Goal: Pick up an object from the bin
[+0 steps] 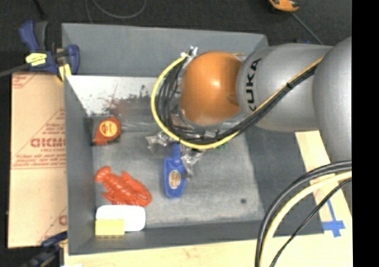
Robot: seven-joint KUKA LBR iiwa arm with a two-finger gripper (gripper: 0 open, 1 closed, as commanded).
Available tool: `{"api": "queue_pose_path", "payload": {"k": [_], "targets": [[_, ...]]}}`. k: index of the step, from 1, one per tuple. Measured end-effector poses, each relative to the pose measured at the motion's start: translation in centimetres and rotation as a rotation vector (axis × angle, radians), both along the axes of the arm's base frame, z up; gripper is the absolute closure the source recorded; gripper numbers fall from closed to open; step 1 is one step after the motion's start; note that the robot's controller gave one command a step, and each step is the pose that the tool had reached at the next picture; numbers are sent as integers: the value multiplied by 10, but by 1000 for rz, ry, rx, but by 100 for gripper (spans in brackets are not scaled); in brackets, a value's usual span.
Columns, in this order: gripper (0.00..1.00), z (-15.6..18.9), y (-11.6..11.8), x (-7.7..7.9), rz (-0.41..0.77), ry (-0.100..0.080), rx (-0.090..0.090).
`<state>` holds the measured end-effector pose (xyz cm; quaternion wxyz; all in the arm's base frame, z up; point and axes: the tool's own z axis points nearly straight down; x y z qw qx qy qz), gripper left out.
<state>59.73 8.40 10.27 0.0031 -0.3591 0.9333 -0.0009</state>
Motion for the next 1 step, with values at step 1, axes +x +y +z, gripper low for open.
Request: {"api": "queue_pose_path", "payload": {"k": [1], "targets": [[100,-28,-2,8,139,-3,0]]}}
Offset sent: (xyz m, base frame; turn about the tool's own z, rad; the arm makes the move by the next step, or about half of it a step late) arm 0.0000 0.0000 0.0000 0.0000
